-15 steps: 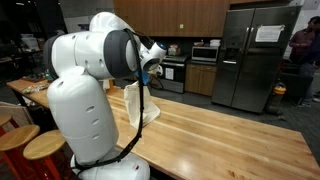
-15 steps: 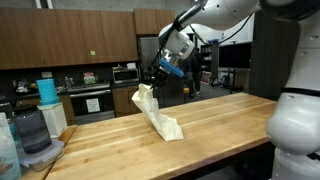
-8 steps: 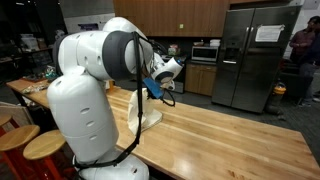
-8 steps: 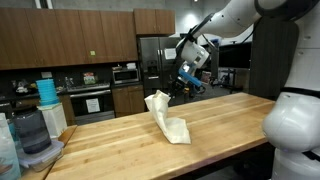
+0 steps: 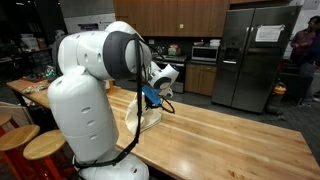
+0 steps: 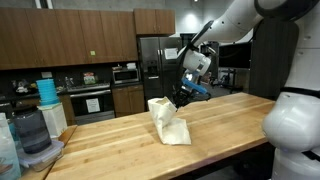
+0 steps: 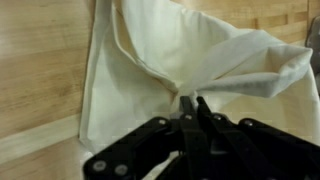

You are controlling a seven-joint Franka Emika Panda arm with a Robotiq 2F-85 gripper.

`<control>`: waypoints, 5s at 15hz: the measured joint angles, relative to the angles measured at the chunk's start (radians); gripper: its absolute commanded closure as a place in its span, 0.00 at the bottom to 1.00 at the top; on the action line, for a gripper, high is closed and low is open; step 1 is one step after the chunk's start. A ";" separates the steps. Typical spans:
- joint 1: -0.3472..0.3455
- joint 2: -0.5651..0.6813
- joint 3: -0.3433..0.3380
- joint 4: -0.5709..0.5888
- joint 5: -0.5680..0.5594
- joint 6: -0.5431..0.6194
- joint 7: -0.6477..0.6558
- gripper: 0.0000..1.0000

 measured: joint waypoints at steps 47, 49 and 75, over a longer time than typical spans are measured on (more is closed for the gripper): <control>0.109 -0.286 0.216 0.002 -0.758 0.100 0.833 0.69; 0.109 -0.255 0.216 -0.004 -0.717 0.141 0.793 0.85; 0.091 0.161 0.184 0.145 -0.735 -0.045 0.811 1.00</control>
